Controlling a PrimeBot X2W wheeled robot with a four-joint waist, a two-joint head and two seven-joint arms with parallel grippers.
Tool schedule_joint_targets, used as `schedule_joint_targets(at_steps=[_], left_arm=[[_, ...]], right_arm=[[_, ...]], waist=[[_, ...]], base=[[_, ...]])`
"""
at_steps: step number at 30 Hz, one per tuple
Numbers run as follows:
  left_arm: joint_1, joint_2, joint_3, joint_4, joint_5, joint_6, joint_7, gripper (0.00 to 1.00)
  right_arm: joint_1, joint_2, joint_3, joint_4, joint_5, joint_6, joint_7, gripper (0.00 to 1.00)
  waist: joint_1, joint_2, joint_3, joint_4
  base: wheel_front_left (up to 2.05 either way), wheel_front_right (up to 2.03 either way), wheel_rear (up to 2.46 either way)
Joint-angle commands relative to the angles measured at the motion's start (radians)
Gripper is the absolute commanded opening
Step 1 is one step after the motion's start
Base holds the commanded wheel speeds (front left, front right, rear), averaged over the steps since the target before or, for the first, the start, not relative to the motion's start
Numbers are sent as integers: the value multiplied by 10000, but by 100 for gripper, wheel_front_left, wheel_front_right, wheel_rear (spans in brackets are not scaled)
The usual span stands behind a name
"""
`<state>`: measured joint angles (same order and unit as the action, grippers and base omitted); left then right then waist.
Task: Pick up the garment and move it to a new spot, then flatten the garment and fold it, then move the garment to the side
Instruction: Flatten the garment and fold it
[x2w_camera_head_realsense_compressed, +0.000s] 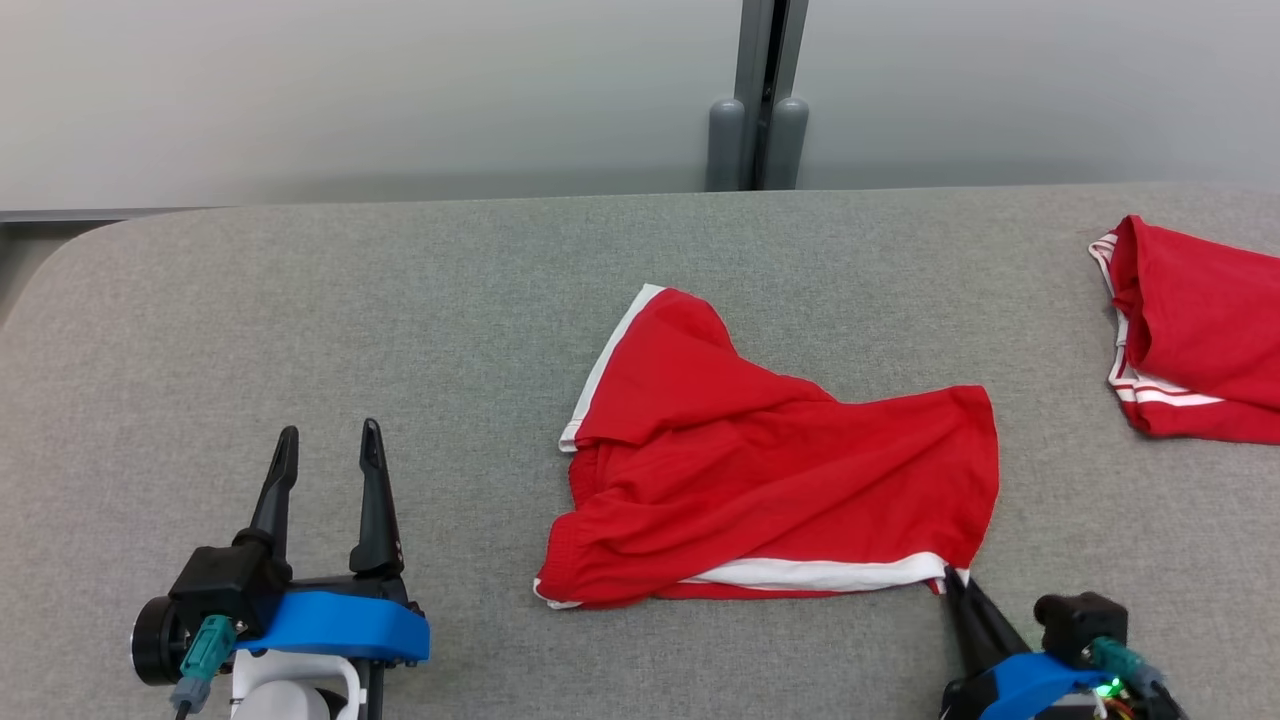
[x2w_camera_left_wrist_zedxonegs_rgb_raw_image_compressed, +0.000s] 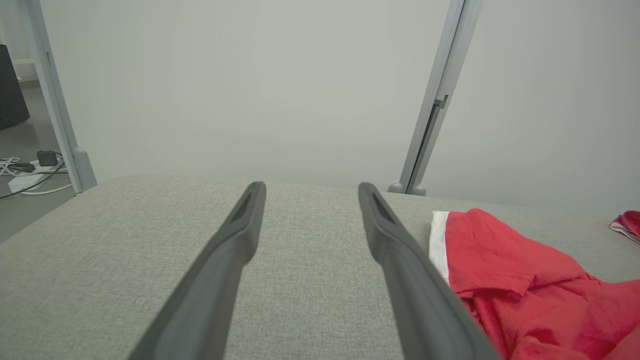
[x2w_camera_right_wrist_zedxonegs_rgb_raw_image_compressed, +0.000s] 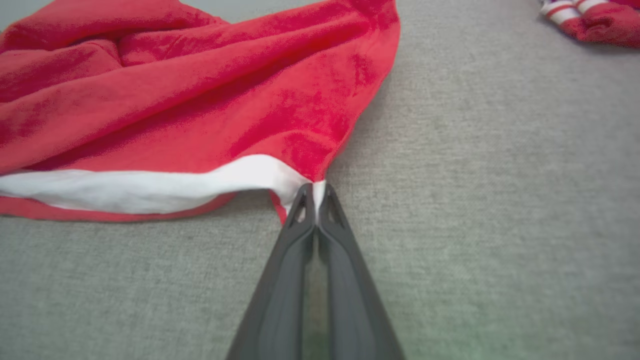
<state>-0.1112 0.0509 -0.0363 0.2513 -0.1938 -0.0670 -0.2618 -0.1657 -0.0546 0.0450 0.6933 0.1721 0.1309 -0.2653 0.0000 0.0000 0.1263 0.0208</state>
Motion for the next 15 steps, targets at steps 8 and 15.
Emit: schedule_joint_targets(at_steps=[8,15], left_arm=[[-43,-8,42,-74,-51,56,-43,100],[36,-8,-11,-24,-100,87,-42,100]], right_arm=[[-147,-601,-1215,-1157,6,0,15,0],[63,-1004,-1366,-1220,134,0,180,100]], waist=[[0,0,-5,-112],[0,0,-111,-159]], base=[[0,0,0],[0,0,0]])
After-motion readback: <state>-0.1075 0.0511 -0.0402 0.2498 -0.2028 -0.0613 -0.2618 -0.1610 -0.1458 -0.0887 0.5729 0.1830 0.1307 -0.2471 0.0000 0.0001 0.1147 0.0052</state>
